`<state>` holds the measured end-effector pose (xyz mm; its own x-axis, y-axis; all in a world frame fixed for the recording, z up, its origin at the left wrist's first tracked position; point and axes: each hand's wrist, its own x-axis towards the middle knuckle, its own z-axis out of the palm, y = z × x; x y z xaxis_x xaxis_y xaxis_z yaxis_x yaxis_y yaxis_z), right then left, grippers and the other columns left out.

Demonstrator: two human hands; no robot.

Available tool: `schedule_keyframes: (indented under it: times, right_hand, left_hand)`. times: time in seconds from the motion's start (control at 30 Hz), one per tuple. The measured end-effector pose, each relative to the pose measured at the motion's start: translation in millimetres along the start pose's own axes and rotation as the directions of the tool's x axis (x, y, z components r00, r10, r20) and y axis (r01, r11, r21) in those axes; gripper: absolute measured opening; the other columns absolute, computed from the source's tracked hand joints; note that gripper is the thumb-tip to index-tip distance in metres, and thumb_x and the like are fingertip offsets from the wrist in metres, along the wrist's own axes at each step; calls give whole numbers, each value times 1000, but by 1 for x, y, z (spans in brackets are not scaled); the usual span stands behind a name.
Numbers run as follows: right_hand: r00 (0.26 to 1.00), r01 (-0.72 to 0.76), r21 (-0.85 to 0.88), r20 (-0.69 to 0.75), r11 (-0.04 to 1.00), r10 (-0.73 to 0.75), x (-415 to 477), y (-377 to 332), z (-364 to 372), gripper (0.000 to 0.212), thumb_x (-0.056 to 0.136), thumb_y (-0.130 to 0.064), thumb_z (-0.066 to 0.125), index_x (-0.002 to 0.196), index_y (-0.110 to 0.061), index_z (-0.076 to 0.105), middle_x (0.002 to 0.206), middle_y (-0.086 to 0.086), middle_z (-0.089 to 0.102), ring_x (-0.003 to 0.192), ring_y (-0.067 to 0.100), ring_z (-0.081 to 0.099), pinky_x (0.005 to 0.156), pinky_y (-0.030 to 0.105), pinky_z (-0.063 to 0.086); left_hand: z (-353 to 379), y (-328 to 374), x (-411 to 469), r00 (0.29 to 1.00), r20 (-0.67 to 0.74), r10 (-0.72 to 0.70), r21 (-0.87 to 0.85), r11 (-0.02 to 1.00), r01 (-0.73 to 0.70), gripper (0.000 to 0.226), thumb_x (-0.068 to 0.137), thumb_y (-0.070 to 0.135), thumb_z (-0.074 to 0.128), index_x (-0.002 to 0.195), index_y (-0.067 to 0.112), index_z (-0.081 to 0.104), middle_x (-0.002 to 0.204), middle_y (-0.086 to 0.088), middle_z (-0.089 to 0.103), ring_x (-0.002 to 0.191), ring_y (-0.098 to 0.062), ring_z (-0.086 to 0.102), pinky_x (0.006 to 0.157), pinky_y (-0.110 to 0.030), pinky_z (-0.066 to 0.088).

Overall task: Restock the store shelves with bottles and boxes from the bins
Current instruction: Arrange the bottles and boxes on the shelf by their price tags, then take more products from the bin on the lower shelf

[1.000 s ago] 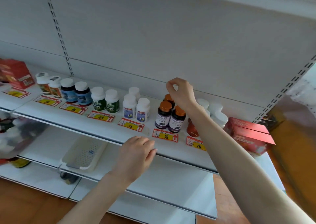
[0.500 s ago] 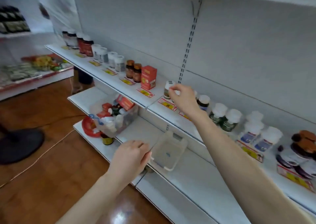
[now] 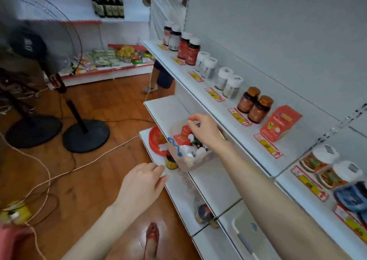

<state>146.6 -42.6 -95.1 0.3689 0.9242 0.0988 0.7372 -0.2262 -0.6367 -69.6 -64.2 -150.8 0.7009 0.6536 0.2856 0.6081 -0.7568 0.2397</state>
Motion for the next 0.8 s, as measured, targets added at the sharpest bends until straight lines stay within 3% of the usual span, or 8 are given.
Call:
schedule_keyframes:
  times: [0.3,0.53,0.7,0.8]
  right_hand:
    - [971,-149,-31,185,988,152,136,22,79,27,92,-13,49,112,1,60,118,17,62,112,29,56,96,37,43]
    - [923,-330,-82,180,940,340,174,63,100,26,91,-11,51,112,0,60,112,18,64,108,31,58,88,31,41]
    - [804,-579,-86,105,811,585,163,99,101,29,89,-13,56,113,2,58,114,18,62,109,31,57,90,35,43]
    - [706,-702,-100,24,705,707,141,112,110,31,88,-14,58,115,1,59,117,16,61,109,29,56,84,27,39]
  left_hand:
    - [16,-102,100,995,85,-43,-20,999,45,39,81,37,39,81,16,72,66,4,65,59,-16,63,51,-17,49]
    - [40,-154,162,983,183,7,-66,998,6,38,79,37,39,72,14,69,61,3,61,54,-18,60,45,-19,48]
    - [73,-186,221,943,275,188,-129,979,-157,39,76,40,39,77,18,71,62,7,62,56,-15,62,42,-19,46]
    - [97,-198,249,888,318,332,-186,940,-285,22,72,38,59,77,19,71,67,8,64,60,-13,63,45,-19,47]
